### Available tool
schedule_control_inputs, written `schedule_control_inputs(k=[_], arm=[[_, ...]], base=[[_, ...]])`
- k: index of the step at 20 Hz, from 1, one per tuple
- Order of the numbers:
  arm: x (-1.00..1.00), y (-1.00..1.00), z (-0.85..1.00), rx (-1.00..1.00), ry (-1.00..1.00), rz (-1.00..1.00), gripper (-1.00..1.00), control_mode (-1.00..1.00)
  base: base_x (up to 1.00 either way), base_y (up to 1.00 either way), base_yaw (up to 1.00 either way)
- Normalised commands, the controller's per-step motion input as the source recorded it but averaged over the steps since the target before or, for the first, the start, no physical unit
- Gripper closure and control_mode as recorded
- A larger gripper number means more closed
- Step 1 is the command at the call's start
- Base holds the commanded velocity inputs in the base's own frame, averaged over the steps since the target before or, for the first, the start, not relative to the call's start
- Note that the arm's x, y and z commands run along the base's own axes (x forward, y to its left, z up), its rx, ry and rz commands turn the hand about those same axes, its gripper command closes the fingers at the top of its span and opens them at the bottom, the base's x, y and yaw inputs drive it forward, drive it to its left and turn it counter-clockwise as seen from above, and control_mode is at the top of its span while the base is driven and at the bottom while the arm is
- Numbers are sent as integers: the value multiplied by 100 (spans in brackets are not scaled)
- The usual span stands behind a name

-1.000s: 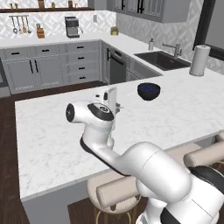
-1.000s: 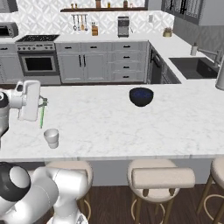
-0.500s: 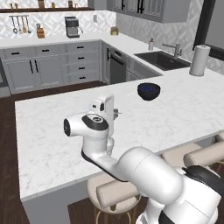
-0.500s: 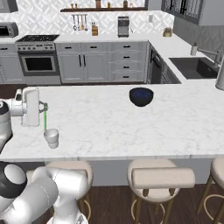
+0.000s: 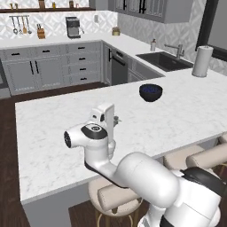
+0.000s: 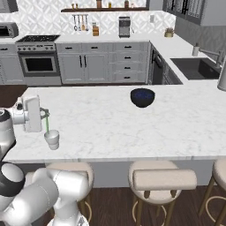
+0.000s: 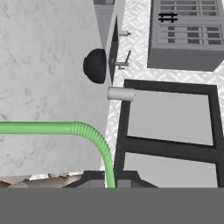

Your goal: Take a straw from the drawer in front and place it inside the glass cup on the dining counter.

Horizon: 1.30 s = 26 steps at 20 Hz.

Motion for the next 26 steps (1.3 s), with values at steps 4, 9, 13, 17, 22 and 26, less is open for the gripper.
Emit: schedule_control_inputs(k=[4, 9, 13, 17, 22, 26], arm=[[27, 12, -14, 0, -11, 0, 100, -100], [20, 5, -20, 0, -7, 0, 100, -100], [10, 1, -29, 0, -3, 0, 100, -100], [19, 4, -23, 0, -2, 0, 100, -100], [21, 7, -22, 0, 0, 0, 100, -100], [19, 11, -23, 0, 0, 0, 100, -100]], base=[[0, 0, 0], [0, 0, 0], [0, 0, 0], [0, 0, 0], [0, 0, 0], [0, 0, 0]])
